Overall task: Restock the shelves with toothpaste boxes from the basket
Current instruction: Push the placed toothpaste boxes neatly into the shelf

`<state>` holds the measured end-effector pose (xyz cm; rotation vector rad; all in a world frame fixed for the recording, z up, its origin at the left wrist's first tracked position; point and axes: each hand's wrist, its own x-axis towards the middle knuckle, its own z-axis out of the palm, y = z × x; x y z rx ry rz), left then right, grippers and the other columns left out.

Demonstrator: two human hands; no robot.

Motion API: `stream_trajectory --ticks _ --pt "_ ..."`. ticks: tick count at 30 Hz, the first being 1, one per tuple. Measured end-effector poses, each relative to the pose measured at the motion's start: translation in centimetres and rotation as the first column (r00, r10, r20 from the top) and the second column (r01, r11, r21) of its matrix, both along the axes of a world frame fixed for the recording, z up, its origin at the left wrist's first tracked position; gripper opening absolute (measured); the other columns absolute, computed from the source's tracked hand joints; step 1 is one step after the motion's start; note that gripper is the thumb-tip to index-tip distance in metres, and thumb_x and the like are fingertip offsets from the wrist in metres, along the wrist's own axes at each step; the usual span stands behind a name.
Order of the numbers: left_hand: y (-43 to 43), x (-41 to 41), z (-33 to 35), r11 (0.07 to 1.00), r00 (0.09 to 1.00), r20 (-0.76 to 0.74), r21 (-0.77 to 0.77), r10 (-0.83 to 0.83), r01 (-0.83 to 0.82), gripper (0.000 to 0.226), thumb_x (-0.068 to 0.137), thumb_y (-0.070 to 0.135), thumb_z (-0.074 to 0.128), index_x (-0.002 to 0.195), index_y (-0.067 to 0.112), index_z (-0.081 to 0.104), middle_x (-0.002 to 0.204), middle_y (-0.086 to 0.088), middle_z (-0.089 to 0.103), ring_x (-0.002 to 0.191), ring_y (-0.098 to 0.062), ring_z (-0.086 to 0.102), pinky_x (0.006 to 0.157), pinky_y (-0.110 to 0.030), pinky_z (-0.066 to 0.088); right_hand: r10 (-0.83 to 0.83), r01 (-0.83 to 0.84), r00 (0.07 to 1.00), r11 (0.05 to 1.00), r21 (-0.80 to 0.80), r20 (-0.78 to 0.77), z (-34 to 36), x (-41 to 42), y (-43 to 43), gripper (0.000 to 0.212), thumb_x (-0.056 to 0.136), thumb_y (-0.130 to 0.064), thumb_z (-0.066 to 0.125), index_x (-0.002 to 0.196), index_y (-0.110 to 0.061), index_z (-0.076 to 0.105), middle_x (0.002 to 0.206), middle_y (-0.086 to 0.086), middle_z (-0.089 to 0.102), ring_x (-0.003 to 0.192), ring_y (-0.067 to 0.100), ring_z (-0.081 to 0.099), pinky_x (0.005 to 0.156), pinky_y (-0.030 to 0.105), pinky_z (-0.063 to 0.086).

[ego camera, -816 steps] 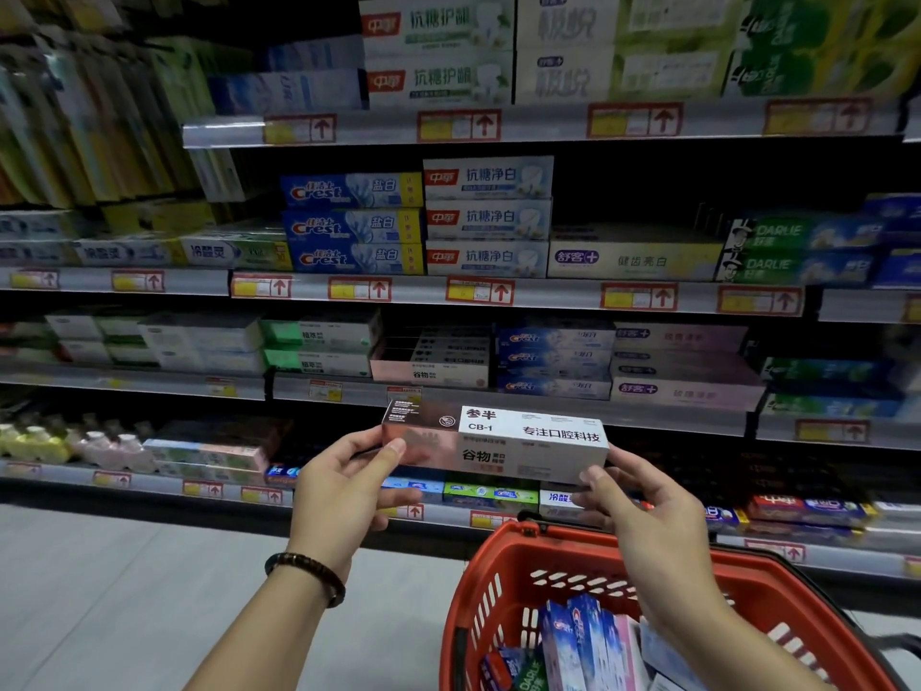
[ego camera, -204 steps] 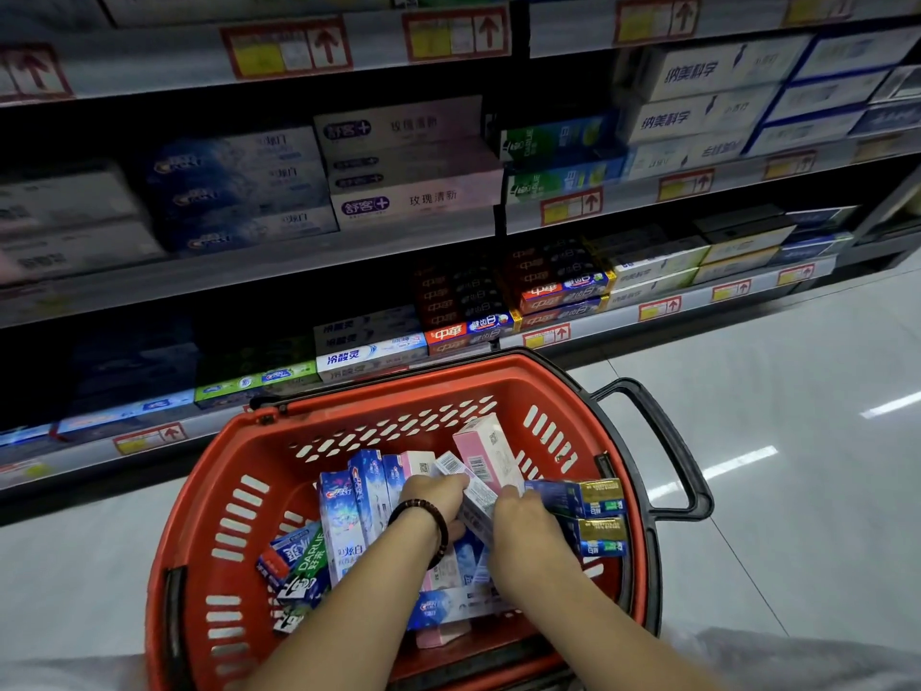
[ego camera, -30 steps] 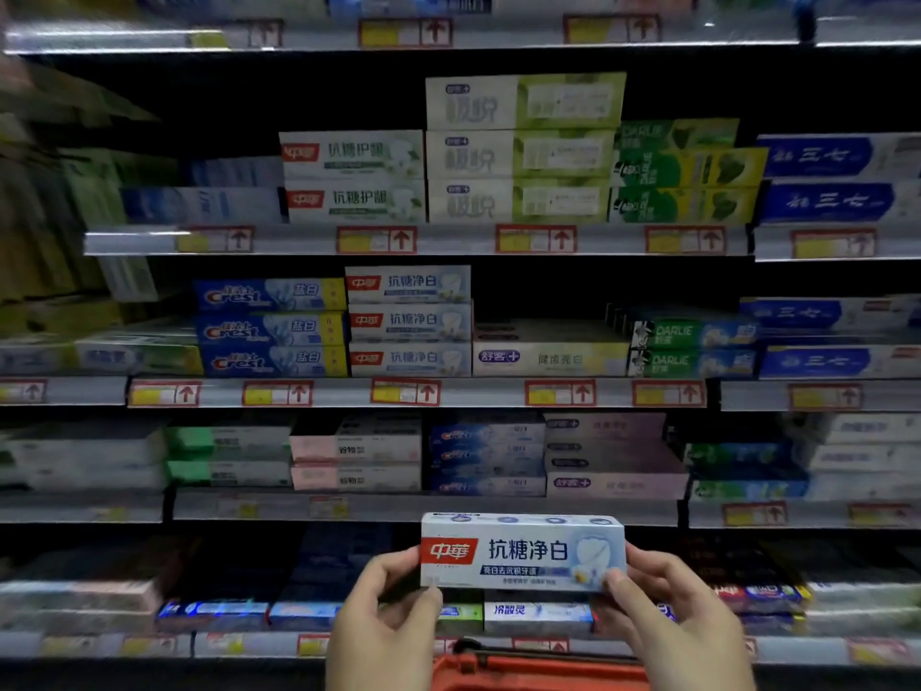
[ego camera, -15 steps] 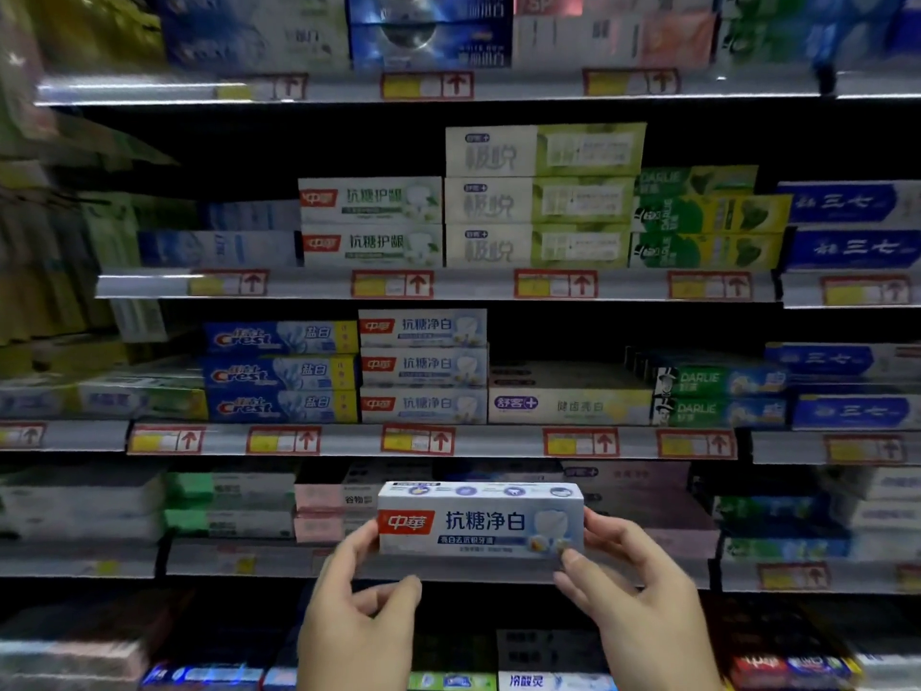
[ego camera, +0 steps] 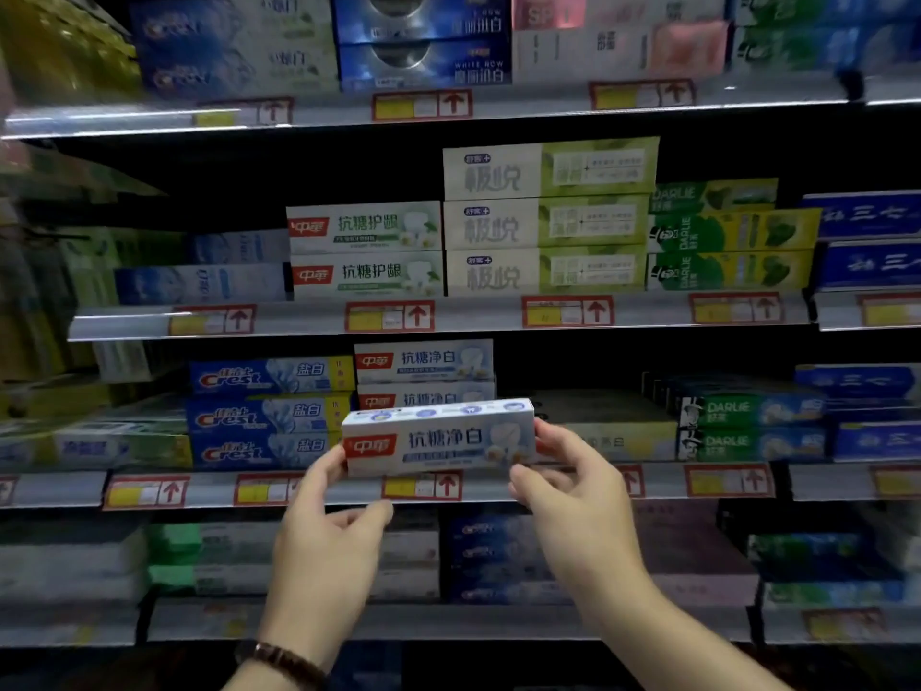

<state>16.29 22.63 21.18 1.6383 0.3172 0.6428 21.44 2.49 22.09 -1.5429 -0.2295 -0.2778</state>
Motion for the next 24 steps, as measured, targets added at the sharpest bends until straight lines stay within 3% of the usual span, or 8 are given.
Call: stream_trajectory --ticks 1,3,5,9,15,18,22,24 --pt "0.4 0.7 0.5 1.0 1.0 0.022 -0.004 -0.022 0.022 0.069 0.096 0.014 0.073 0.153 0.037 0.043 0.104 0.022 0.06 0.077 -0.004 0.059 0.068 -0.032 0.057 -0.001 0.002 1.0 1.0 -0.018 0.02 0.4 0.8 0.5 0.046 0.099 -0.017 0.073 0.136 -0.042 0.062 0.115 -0.014 0.075 0.102 0.008 0.073 0.091 0.035 0.062" --pt "1.2 1.9 1.6 0.998 0.996 0.067 -0.017 -0.066 0.067 0.068 0.095 0.016 0.074 0.153 0.037 0.045 0.122 0.022 0.061 0.1 -0.005 0.062 0.09 -0.042 0.058 0.003 0.0 0.998 0.999 -0.053 0.062 1.0 2.5 1.5 0.052 0.098 -0.022 0.073 0.143 -0.044 0.058 0.126 -0.016 0.07 0.106 0.007 0.072 0.092 0.038 0.063" --pt "1.9 2.9 2.3 0.994 0.99 0.096 -0.029 -0.1 0.103 0.065 0.095 0.015 0.072 0.152 0.036 0.047 0.124 0.027 0.06 0.111 -0.003 0.06 0.099 -0.044 0.053 0.009 -0.001 0.995 0.997 -0.08 0.098 1.5 3.9 2.1 0.056 0.096 -0.023 0.072 0.145 -0.045 0.056 0.132 -0.02 0.065 0.109 0.008 0.071 0.091 0.039 0.064" --pt "2.8 4.7 3.0 0.99 0.984 0.111 0.02 -0.141 0.14 0.064 0.094 0.016 0.072 0.149 0.04 0.049 0.12 0.026 0.065 0.109 -0.002 0.062 0.087 -0.036 0.054 0.013 0.012 0.99 0.985 -0.17 0.144 2.0 5.7 2.8 0.057 0.096 -0.021 0.071 0.143 -0.05 0.055 0.128 -0.019 0.068 0.11 0.009 0.069 0.093 0.039 0.063" --pt "4.0 7.7 3.3 0.988 0.992 0.04 0.101 -0.121 0.117 0.08 0.091 0.026 0.077 0.157 0.041 0.036 0.148 0.017 0.053 0.131 -0.018 0.056 0.107 -0.053 0.051 -0.025 0.063 0.988 0.967 -0.248 0.156 2.4 8.0 3.7 0.062 0.097 -0.025 0.072 0.152 -0.045 0.051 0.134 -0.019 0.065 0.118 0.007 0.063 0.099 0.041 0.061" --pt "4.3 8.9 3.6 0.989 0.992 0.06 0.101 -0.112 0.105 0.081 0.092 0.03 0.077 0.159 0.04 0.032 0.146 0.023 0.046 0.132 -0.018 0.054 0.109 -0.054 0.049 -0.039 0.082 0.986 0.96 -0.267 0.162 2.7 9.4 4.2 0.065 0.093 -0.032 0.073 0.152 -0.045 0.048 0.141 -0.018 0.063 0.127 0.014 0.062 0.1 0.048 0.061" --pt "4.6 10.0 3.5 0.99 0.994 0.051 0.109 -0.093 0.087 0.086 0.091 0.029 0.078 0.16 0.038 0.029 0.157 0.017 0.04 0.136 -0.018 0.051 0.111 -0.055 0.047 -0.058 0.104 0.988 0.939 -0.327 0.146 2.7 10.7 4.1 0.073 0.096 -0.03 0.074 0.161 -0.034 0.04 0.155 -0.011 0.054 0.138 0.02 0.055 0.111 0.049 0.053" --pt "4.5 10.4 3.4 0.991 0.995 0.043 0.102 -0.088 0.083 0.086 0.091 0.027 0.078 0.16 0.038 0.029 0.148 0.019 0.044 0.134 -0.017 0.051 0.111 -0.054 0.048 -0.061 0.105 0.988 0.94 -0.324 0.143 2.5 11.2 3.9 0.075 0.098 -0.027 0.074 0.163 -0.03 0.038 0.158 -0.009 0.05 0.142 0.019 0.051 0.114 0.049 0.051"
